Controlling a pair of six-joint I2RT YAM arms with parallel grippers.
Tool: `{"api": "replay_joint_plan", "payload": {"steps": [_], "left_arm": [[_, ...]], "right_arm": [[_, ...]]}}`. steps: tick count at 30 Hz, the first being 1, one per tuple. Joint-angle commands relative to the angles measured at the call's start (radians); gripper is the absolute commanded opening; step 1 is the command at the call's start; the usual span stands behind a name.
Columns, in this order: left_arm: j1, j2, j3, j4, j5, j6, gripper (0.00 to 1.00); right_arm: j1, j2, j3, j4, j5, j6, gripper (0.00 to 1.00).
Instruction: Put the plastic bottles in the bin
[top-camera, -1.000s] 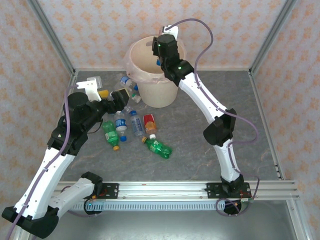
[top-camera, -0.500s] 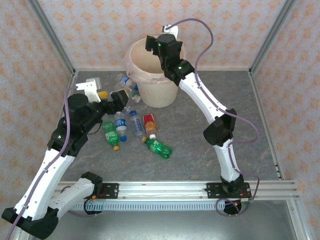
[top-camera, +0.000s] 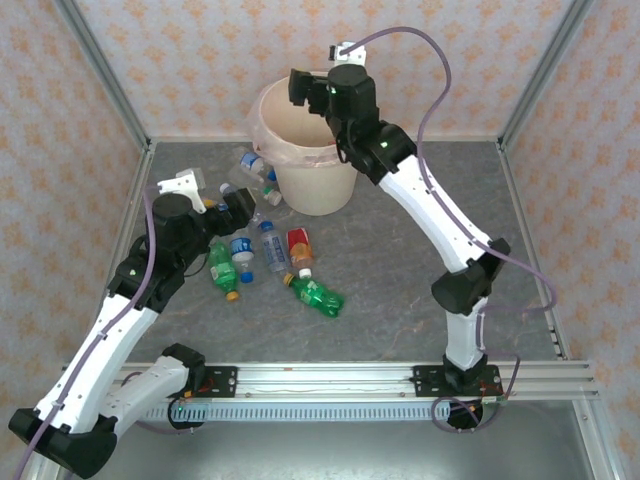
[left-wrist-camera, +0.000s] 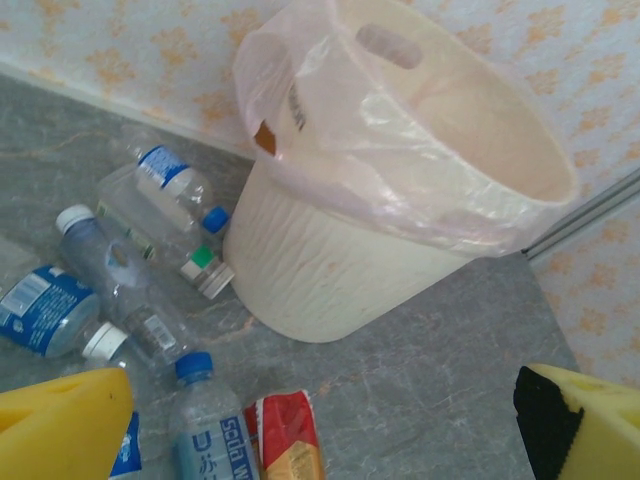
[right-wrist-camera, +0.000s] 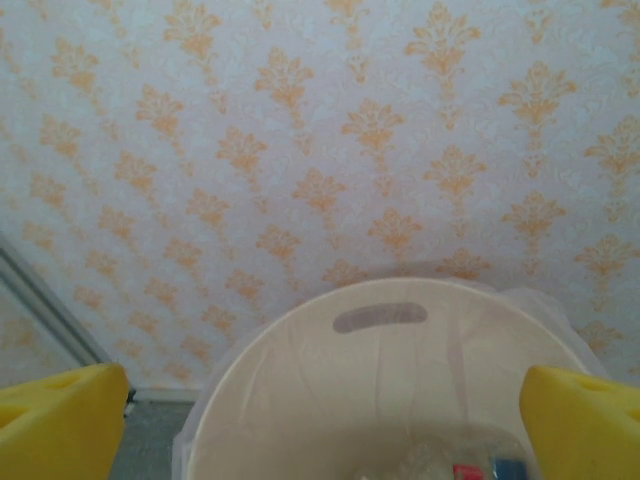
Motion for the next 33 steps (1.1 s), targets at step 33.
{"api": "replay_joint_plan", "payload": {"steps": [33], "left_arm": [[0.291, 0.304, -0.182, -0.278, 0.020, -0.002, 0.89]], "right_arm": [[0.008, -0.694, -0.921, 0.230, -0.232, -0.034, 1.00]]}}
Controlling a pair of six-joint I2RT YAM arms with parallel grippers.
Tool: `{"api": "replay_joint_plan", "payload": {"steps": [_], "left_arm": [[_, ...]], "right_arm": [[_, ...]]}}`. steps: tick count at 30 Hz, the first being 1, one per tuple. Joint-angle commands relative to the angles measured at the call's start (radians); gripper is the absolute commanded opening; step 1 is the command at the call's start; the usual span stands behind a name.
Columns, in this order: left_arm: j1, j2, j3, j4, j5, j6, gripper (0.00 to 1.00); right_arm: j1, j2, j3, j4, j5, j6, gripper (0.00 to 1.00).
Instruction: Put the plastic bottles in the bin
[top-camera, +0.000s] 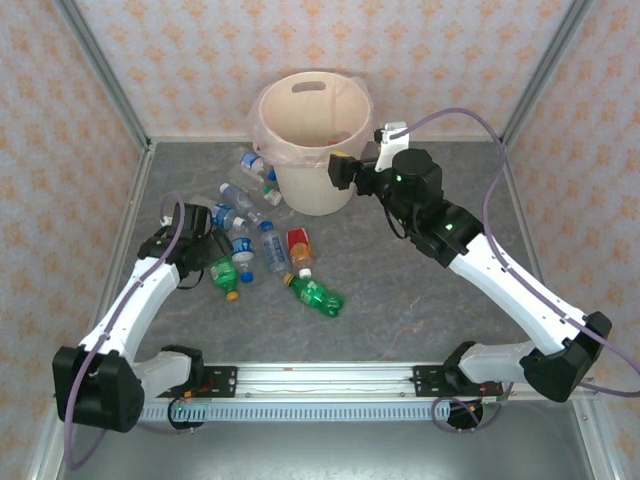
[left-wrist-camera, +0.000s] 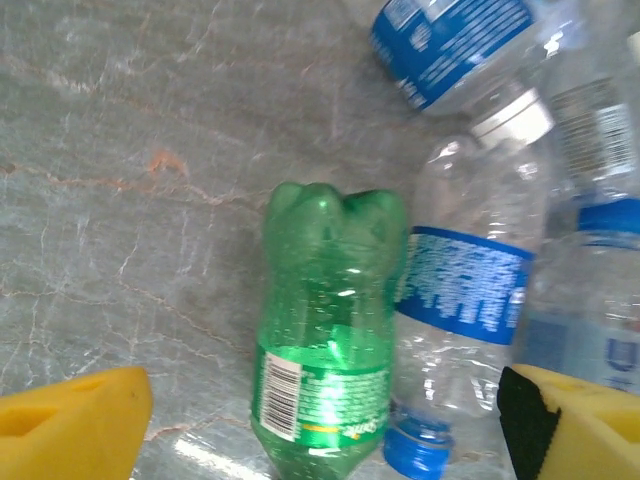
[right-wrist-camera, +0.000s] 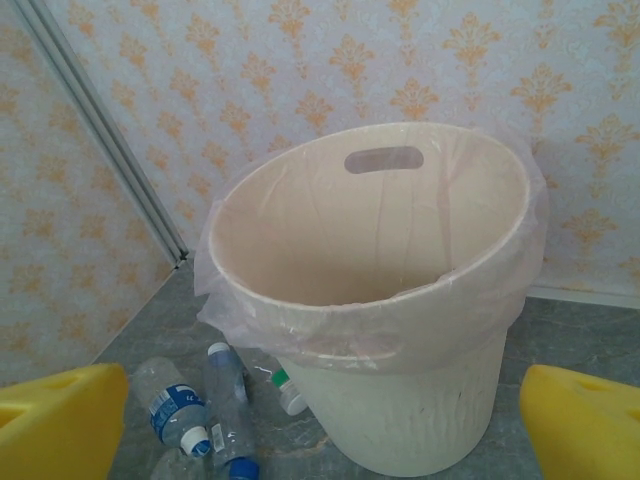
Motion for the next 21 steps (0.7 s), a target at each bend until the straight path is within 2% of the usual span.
{"api": "replay_joint_plan", "payload": {"steps": [1, 4, 9, 15, 21], "left_arm": [[0.034, 0.035, -0.021, 0.009, 0.066, 0.071, 0.88], [0.050, 0.076, -0.021, 0.017, 0.084, 0.105, 0.88], [0.061, 0.132, -0.028, 0.036, 0.127, 0.144, 0.85], [0.064, 0.186, -0.046, 0.072, 0.177, 0.164, 0.77], [0.065, 0.250, -0.046, 0.078, 0.184, 0.175, 0.77]], "right_arm": [[0.002, -0.035, -0.010, 0.020, -0.035, 0.003, 1.00], [0.002, -0.040, -0.020, 0.003, -0.071, 0.015, 1.00], [0.002, -0.056, -0.055, -0.004, -0.058, 0.051, 1.00], [0.002, -0.057, -0.069, -0.016, -0.039, 0.059, 1.00], [0.002, -0.056, -0.068, -0.026, -0.039, 0.071, 1.00]]}}
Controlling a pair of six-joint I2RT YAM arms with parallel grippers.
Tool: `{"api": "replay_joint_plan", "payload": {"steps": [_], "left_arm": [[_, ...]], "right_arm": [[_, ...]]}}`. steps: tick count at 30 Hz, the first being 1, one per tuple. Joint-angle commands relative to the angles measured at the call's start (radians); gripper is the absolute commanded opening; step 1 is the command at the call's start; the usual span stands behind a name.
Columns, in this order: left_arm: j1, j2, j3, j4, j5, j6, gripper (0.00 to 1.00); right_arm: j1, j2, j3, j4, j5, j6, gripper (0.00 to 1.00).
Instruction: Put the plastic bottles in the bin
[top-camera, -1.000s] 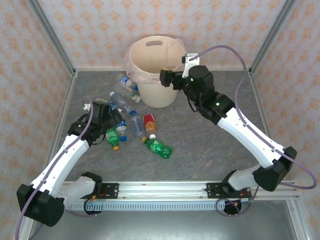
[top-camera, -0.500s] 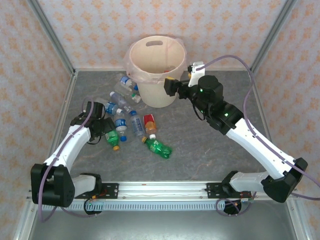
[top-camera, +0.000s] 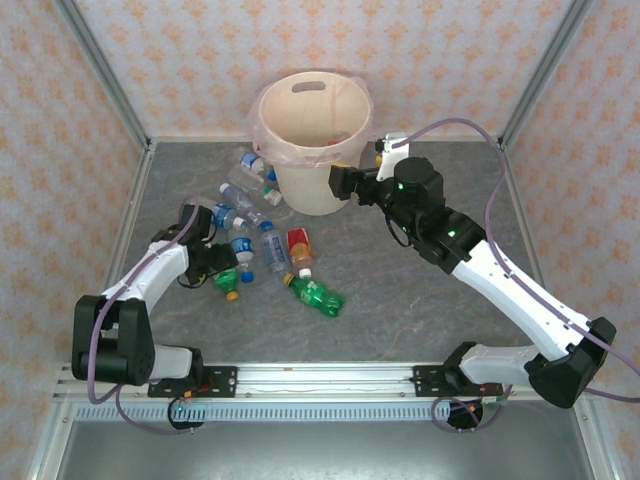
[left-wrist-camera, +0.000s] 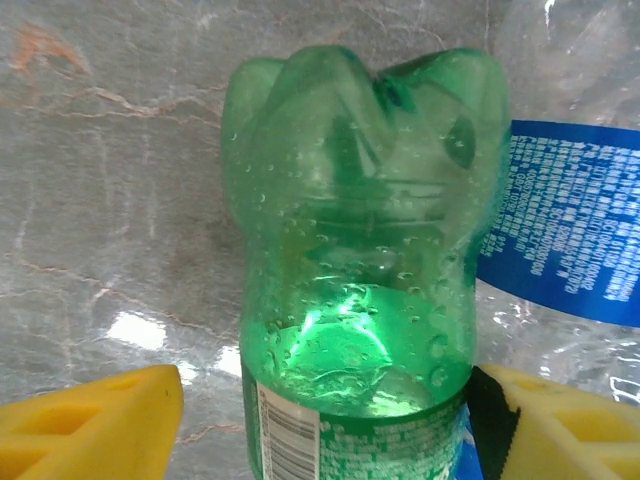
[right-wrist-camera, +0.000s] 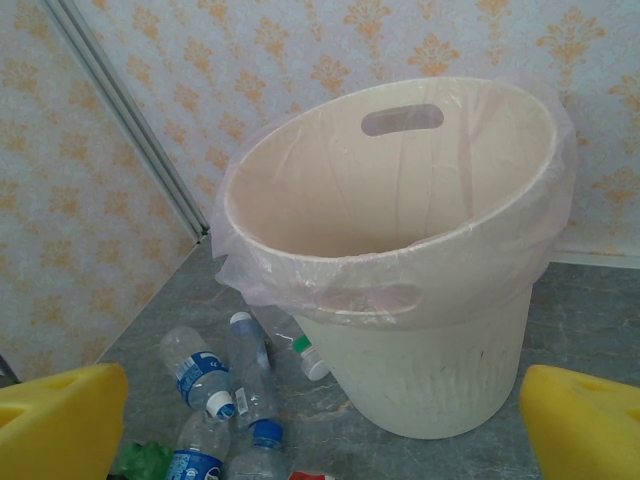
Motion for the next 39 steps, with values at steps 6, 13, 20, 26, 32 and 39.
{"api": "replay_joint_plan", "payload": {"steps": [6, 13, 20, 26, 32, 39], "left_arm": [[0.016, 0.080, -0.012, 0.035, -0.007, 0.032, 0.75], [0.019, 0.121, -0.021, 0.065, -0.004, 0.033, 0.74], [0.024, 0.131, -0.033, 0.088, 0.002, 0.026, 0.74], [0.027, 0.101, -0.027, 0.076, 0.002, 0.014, 0.62], [0.028, 0.026, 0.010, 0.024, 0.006, 0.001, 0.62], [0.029, -0.051, 0.164, -0.047, 0.092, -0.009, 0.61]], "right_arm": [[0.002, -0.021, -0.005, -0.017, 0.005, 0.020, 1.00], [0.002, -0.049, -0.003, -0.028, 0.008, 0.023, 1.00], [0.002, -0.045, -0.003, -0.022, -0.001, 0.040, 0.99], [0.002, -0.046, -0.006, -0.023, 0.005, 0.054, 0.98], [0.002, -0.052, -0.024, -0.019, -0.001, 0.074, 0.98], [0.003, -0.053, -0.037, -0.022, 0.009, 0.094, 0.98]]}}
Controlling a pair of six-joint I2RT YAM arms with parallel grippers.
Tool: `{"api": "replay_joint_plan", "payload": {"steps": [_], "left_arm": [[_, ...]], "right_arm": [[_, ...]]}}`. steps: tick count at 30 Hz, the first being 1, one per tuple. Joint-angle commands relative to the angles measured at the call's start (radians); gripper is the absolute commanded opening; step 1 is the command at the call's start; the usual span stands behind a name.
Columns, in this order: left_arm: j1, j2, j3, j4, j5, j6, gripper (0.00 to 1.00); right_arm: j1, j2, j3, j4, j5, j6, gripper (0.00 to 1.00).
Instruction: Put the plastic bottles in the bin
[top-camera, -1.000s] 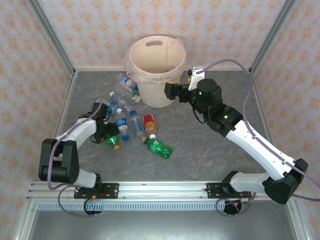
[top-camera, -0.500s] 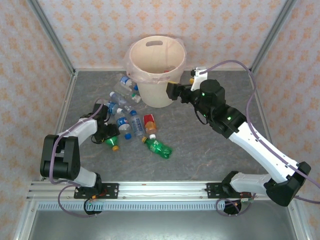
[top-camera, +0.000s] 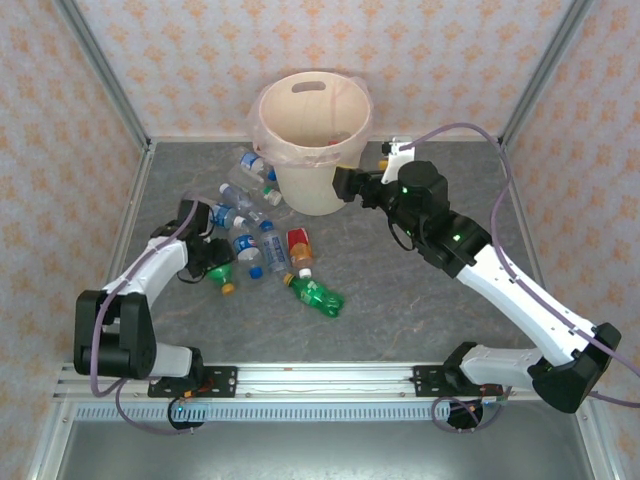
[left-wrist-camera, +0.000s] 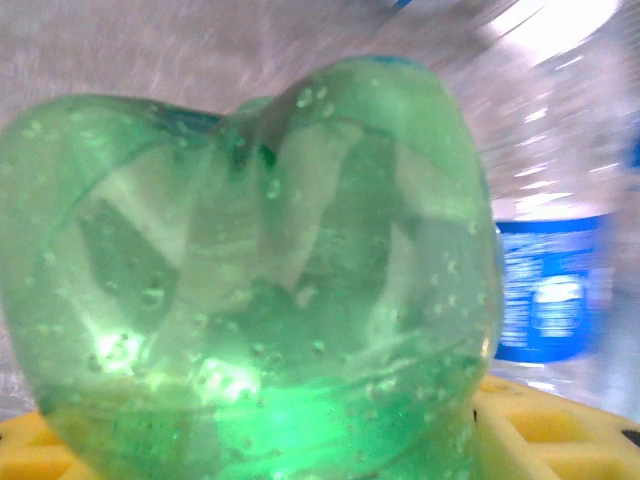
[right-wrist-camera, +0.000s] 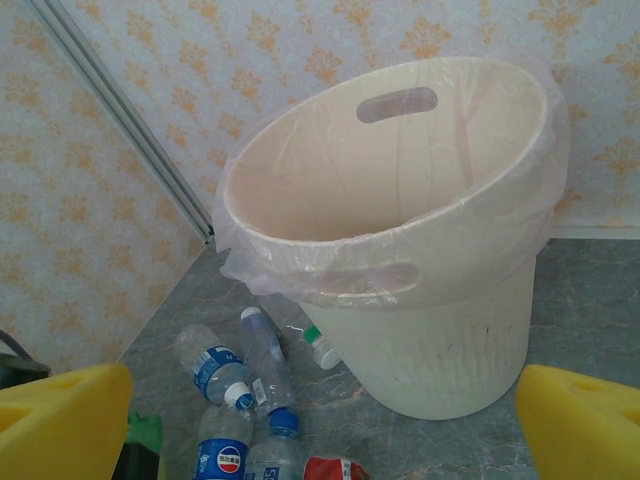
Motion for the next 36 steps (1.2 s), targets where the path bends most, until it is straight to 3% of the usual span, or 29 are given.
{"api": "replay_joint_plan", "payload": {"steps": [1, 8, 17, 36], "left_arm": [[0.008, -0.045, 0.099, -0.055, 0.062, -0.031, 0.61], [0.002, -0.081, 0.286, -0.055, 0.149, -0.098, 0.61], [-0.077, -0.031, 0.581, 0.053, 0.099, -0.205, 0.61], [-0.253, 0.355, 1.012, 0.425, 0.072, -0.378, 0.59]], "right_arm": [[0.002, -0.022, -0.016, 0.000, 0.012, 0.027, 0.98], [0.002, -0.038, -0.035, -0.014, 0.054, 0.055, 1.00], [0.002, -0.057, -0.011, -0.022, 0.093, 0.034, 1.00], [0.002, -0.110, 0.009, -0.090, 0.150, 0.032, 1.00]]}}
